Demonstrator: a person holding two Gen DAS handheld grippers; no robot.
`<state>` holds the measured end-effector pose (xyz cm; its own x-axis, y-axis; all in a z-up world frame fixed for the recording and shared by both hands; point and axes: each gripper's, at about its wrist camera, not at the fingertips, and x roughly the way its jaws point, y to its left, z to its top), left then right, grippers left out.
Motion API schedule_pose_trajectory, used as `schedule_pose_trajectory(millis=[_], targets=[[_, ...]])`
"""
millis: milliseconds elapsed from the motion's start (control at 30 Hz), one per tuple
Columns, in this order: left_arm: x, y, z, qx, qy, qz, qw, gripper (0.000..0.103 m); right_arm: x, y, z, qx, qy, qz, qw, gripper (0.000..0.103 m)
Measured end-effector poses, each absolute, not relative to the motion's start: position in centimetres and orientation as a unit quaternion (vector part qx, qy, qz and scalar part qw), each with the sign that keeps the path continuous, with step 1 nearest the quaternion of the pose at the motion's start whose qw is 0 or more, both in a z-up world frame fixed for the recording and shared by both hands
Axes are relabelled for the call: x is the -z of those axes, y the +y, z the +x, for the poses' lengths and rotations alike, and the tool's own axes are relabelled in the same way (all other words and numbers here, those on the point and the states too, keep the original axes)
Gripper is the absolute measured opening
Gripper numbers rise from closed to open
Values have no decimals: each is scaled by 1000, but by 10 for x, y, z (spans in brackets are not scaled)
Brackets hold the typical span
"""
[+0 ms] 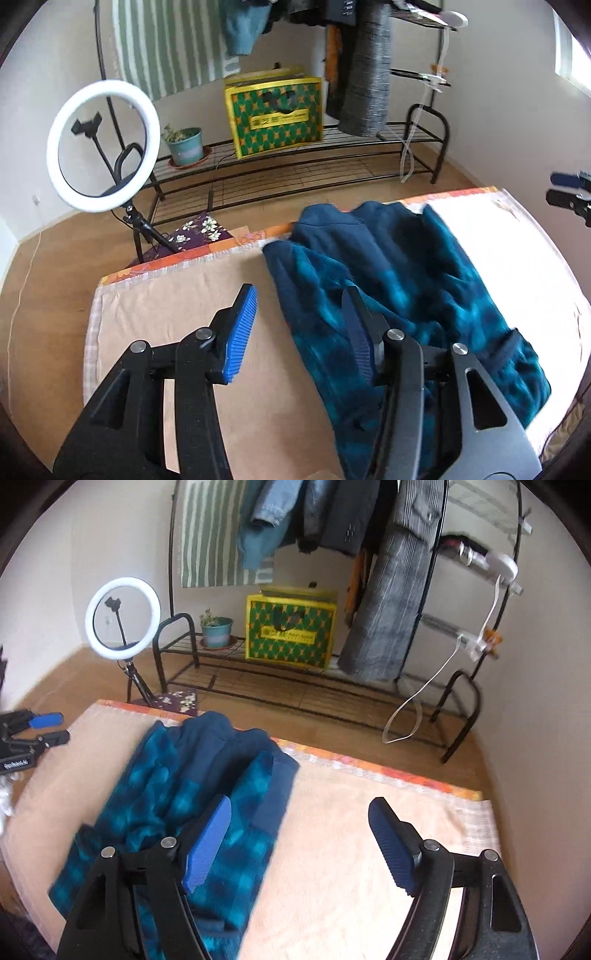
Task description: Fold large clothes
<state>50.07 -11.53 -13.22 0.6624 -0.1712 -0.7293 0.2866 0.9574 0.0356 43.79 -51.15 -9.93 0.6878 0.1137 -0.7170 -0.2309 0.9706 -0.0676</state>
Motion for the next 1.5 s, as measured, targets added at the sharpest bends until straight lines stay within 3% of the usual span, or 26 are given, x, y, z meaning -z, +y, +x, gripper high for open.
schedule_pose_trajectory(millis=[333,733,900,967,1033,1067,1167,1500], targets=[[218,-58,614,177,470,-114,857,50,204,-528,533,-152,447,43,880,71],[287,-78,669,227,500,-160,820,50,283,-533,604,-189,468,130,853,63],[292,-94,671,222,490,-136,832,50,300,-527,611,-202,482,140,841,45],[291,-97,671,214,488,-122,837,39,300,-522,611,-203,478,125,845,44],[290,-99,672,209,487,-112,840,15,298,-519,611,-210,476,121,846,28],[290,-99,672,211,487,-113,840,11,297,-518,611,-208,475,120,847,16],[284,-102,668,209,474,-106,849,8,288,-516,609,-203,467,108,854,9],[227,-104,640,225,417,-93,876,6,229,-517,584,-190,419,87,884,7]])
